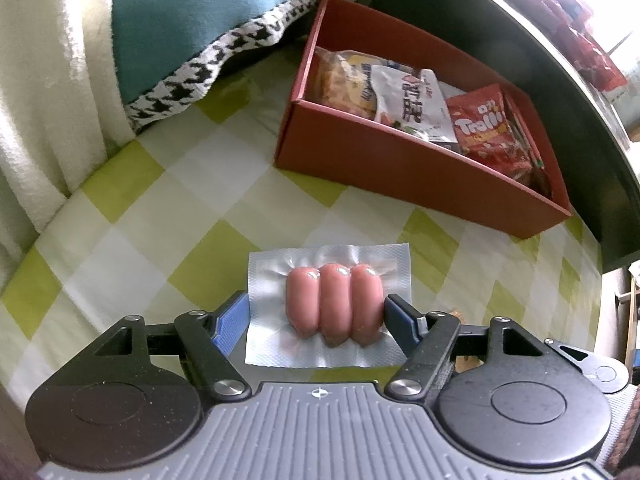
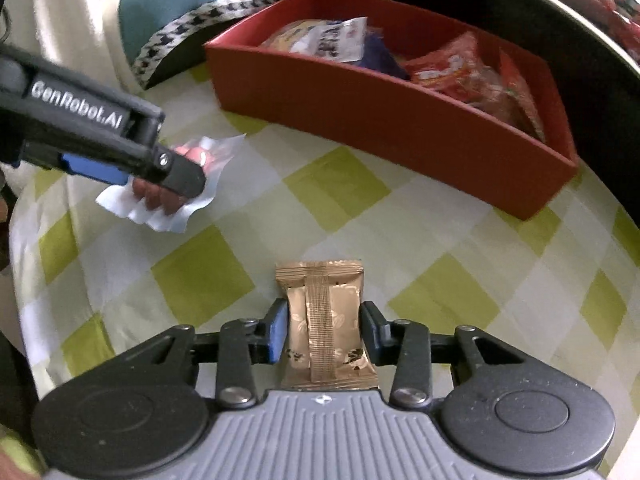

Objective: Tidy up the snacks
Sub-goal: 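Grasp the sausage pack with the left tool while the right tool grasps the wafer bar, then carry the sausage pack and wafer bar over the red box with both tools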

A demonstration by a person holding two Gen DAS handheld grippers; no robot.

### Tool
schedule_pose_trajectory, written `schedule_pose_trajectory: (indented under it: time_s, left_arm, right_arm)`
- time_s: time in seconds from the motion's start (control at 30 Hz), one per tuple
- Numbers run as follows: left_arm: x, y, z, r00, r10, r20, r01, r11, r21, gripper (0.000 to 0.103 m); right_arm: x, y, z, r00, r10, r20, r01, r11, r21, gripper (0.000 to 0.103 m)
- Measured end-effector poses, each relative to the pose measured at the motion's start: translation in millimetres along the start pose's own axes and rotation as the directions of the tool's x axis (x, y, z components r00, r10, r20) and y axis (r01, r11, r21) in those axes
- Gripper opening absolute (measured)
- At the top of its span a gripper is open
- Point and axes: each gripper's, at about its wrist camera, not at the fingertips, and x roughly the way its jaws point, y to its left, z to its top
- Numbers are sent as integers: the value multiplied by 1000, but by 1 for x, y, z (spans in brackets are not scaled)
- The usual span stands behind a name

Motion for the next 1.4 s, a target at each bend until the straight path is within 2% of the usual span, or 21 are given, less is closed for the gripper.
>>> schedule_pose_trajectory:
  time_s: [0.23,0.7,1.4]
  left_arm:
    - [-1,-19,-6,1000,18,22,-19,998,53,79]
    - [-10,-49,-9,994,42,99,-55,989,135,78]
    - [-27,-89,22,971,36,236,-81,979,185,78]
  right_arm:
    - [-21,-24,0,997,-34,67,28,997,78,41]
    - [-48,-46,8,984,-86,155,65,989,135,41]
    - [-77,-82,44,942,-145,303,72,968,242,41]
